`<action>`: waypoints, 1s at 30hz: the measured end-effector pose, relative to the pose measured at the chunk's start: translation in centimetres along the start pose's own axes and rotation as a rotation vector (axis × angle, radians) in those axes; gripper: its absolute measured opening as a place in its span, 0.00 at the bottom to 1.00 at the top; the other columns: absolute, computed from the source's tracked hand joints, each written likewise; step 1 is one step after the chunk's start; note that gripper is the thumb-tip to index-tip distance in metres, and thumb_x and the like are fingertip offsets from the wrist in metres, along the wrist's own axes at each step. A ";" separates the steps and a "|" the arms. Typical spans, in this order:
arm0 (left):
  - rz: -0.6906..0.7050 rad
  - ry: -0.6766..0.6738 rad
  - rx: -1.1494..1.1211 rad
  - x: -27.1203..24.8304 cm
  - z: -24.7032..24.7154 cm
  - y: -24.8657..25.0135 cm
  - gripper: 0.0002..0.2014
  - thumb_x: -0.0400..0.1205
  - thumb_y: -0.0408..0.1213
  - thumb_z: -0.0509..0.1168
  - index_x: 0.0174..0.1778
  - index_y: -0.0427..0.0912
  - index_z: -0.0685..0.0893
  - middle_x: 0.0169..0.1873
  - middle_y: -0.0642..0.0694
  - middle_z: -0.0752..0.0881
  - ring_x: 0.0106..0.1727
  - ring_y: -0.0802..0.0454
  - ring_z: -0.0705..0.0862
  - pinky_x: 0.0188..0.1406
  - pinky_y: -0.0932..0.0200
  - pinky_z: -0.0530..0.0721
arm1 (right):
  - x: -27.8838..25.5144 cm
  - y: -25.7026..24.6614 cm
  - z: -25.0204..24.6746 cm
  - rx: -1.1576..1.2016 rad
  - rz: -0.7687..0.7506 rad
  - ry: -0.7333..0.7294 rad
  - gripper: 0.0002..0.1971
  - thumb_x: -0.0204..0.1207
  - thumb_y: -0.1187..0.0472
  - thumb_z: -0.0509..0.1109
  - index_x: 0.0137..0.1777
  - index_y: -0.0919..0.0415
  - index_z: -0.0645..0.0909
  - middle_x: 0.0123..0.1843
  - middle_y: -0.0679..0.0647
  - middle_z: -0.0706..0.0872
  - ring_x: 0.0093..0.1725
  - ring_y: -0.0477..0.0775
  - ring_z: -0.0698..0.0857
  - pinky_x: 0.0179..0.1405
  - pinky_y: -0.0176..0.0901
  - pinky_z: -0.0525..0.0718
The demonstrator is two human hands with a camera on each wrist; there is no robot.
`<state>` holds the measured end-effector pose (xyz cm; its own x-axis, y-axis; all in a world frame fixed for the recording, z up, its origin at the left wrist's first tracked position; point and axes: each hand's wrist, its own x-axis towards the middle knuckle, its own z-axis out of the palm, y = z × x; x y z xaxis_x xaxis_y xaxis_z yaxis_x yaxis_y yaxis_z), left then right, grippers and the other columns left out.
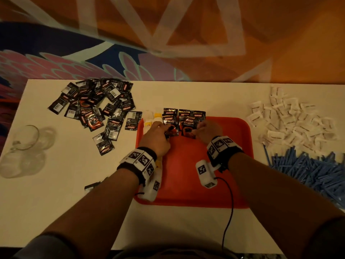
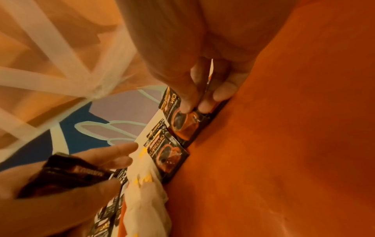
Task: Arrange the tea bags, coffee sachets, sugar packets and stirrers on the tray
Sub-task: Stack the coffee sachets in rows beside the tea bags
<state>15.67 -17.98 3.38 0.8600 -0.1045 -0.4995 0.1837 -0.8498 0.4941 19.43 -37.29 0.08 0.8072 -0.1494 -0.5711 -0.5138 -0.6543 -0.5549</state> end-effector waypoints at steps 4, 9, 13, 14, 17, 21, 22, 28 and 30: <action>0.019 -0.118 0.275 0.9 0.6 0.1 0.40 0.79 0.34 0.67 0.87 0.55 0.59 0.88 0.49 0.50 0.75 0.39 0.75 0.66 0.44 0.82 | 1.2 -0.6 0.3 -0.034 0.025 -0.037 0.07 0.75 0.58 0.76 0.51 0.56 0.84 0.54 0.48 0.85 0.49 0.45 0.82 0.28 0.27 0.71; 0.019 -0.157 0.384 2.0 1.0 -0.1 0.39 0.80 0.37 0.67 0.87 0.53 0.59 0.88 0.50 0.46 0.72 0.37 0.77 0.63 0.43 0.84 | 2.0 -0.8 0.6 -0.016 0.059 -0.002 0.08 0.74 0.58 0.78 0.50 0.59 0.85 0.52 0.52 0.87 0.47 0.47 0.83 0.33 0.29 0.76; 0.042 -0.142 0.409 2.3 1.0 -0.5 0.37 0.81 0.38 0.68 0.86 0.53 0.62 0.88 0.51 0.46 0.70 0.38 0.79 0.59 0.46 0.85 | 2.2 -1.0 0.8 -0.042 0.052 0.013 0.09 0.75 0.58 0.77 0.51 0.59 0.84 0.49 0.50 0.82 0.39 0.41 0.77 0.25 0.27 0.68; 0.050 -0.139 0.416 2.3 1.0 -0.6 0.37 0.81 0.39 0.68 0.86 0.53 0.62 0.88 0.51 0.45 0.69 0.38 0.79 0.59 0.47 0.85 | 2.3 -1.0 0.9 -0.038 0.057 0.020 0.09 0.74 0.58 0.78 0.51 0.58 0.84 0.49 0.50 0.82 0.36 0.40 0.76 0.24 0.27 0.68; 0.071 -0.127 0.435 2.5 1.1 -0.9 0.37 0.81 0.39 0.68 0.86 0.53 0.61 0.89 0.52 0.45 0.68 0.38 0.79 0.56 0.48 0.83 | 2.6 -1.0 1.1 -0.037 0.068 0.024 0.10 0.74 0.57 0.78 0.50 0.58 0.83 0.50 0.51 0.82 0.34 0.37 0.73 0.23 0.28 0.68; 0.078 -0.120 0.449 2.5 1.1 -1.1 0.37 0.81 0.38 0.67 0.86 0.54 0.61 0.88 0.51 0.46 0.69 0.38 0.78 0.57 0.47 0.83 | 2.8 -1.0 1.1 -0.047 0.055 0.024 0.11 0.74 0.56 0.78 0.52 0.59 0.82 0.51 0.52 0.83 0.38 0.42 0.76 0.25 0.30 0.71; 0.077 -0.119 0.451 2.5 1.1 -1.0 0.37 0.81 0.38 0.67 0.86 0.54 0.61 0.88 0.51 0.46 0.69 0.38 0.78 0.57 0.47 0.83 | 2.8 -1.0 1.1 -0.045 0.054 0.027 0.11 0.74 0.57 0.77 0.52 0.59 0.82 0.52 0.52 0.83 0.38 0.43 0.76 0.26 0.30 0.71; 0.091 -0.100 0.448 2.3 1.1 -1.2 0.37 0.81 0.36 0.68 0.86 0.54 0.62 0.88 0.51 0.47 0.69 0.39 0.78 0.58 0.47 0.83 | 3.1 -0.6 1.7 -0.047 0.076 0.048 0.11 0.71 0.55 0.79 0.46 0.54 0.79 0.58 0.56 0.82 0.36 0.42 0.75 0.24 0.33 0.69; 0.092 -0.102 0.439 2.3 1.1 -1.2 0.37 0.81 0.36 0.68 0.86 0.54 0.63 0.88 0.51 0.47 0.70 0.39 0.77 0.59 0.46 0.84 | 3.1 -0.6 1.7 -0.047 0.081 0.052 0.11 0.71 0.55 0.79 0.45 0.53 0.79 0.59 0.56 0.82 0.35 0.41 0.75 0.23 0.32 0.68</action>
<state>16.92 -17.74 0.86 0.8081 -0.2216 -0.5458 -0.1296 -0.9707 0.2023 21.72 -36.05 -2.35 0.7781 -0.2412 -0.5800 -0.5649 -0.6724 -0.4783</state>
